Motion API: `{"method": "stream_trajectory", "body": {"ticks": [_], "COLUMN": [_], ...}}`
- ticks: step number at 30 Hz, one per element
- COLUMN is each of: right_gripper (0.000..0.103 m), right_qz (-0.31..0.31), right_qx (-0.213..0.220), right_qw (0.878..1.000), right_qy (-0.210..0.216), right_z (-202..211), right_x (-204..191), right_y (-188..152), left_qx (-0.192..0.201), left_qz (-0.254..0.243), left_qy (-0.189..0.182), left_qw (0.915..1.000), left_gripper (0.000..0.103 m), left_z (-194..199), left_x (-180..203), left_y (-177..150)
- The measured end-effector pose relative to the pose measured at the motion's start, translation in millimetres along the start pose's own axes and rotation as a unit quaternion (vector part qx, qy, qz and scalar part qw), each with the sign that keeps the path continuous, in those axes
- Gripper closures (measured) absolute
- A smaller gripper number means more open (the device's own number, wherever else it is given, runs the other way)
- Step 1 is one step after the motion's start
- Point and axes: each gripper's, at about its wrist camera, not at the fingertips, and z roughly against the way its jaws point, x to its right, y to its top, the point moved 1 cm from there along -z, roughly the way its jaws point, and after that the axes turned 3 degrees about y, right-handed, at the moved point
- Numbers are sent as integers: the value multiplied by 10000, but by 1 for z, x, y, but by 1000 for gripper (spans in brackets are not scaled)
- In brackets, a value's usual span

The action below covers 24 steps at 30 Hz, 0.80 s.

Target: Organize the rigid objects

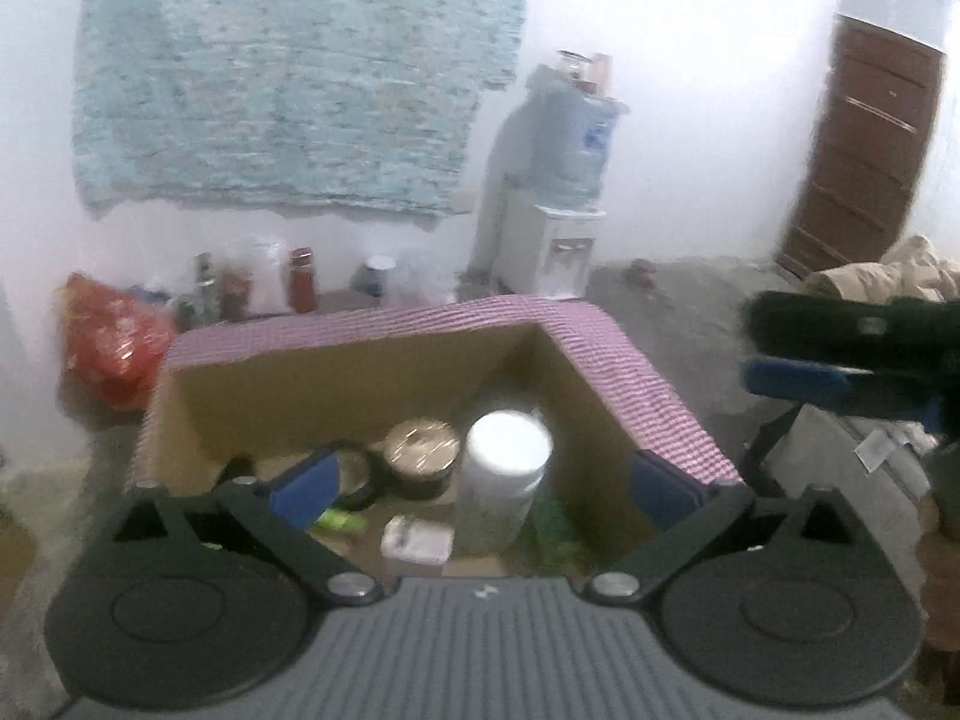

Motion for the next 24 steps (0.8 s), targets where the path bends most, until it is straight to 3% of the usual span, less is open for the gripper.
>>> {"method": "stream_trajectory", "body": {"ticks": [1, 4, 8, 12, 14, 16, 19, 24], "right_gripper": [1, 1, 1, 1, 1, 1, 2, 2], "right_qz": [-38, 21, 577, 992, 1083, 1135, 1270, 1465], "right_qx": [14, -41, -191, -311, -459, -597, -798, -881], "right_qw": [10000, 9999, 9941, 9801, 9722, 9674, 9628, 9582], "right_qy": [39, -152, -902, -1690, -2025, -2186, -2246, -2293], "right_z": [5, 12, 2, -20, -36, -50, -66, -75], "right_x": [-2, -10, -30, -42, -42, -41, -44, -52], "right_y": [-5, -27, -56, -80, -89, -98, -109, -116], "left_qx": [-1, 27, 196, 358, 211, 102, -175, -223], "left_qz": [101, 379, 751, 546, 297, 363, 494, 445], "left_qy": [128, 592, 1393, 1811, 1891, 1833, 1554, 1684], "left_qw": [9999, 9975, 9872, 9813, 9813, 9823, 9865, 9845], "left_gripper": [0, 0, 0, 0, 0, 0, 0, 0], "left_z": [7, 20, 27, 20, 12, 9, 3, 4], "left_x": [-3, -12, -27, -38, -38, -42, -46, -47], "left_y": [-5, -18, -34, -43, -47, -51, -52, -56]}}
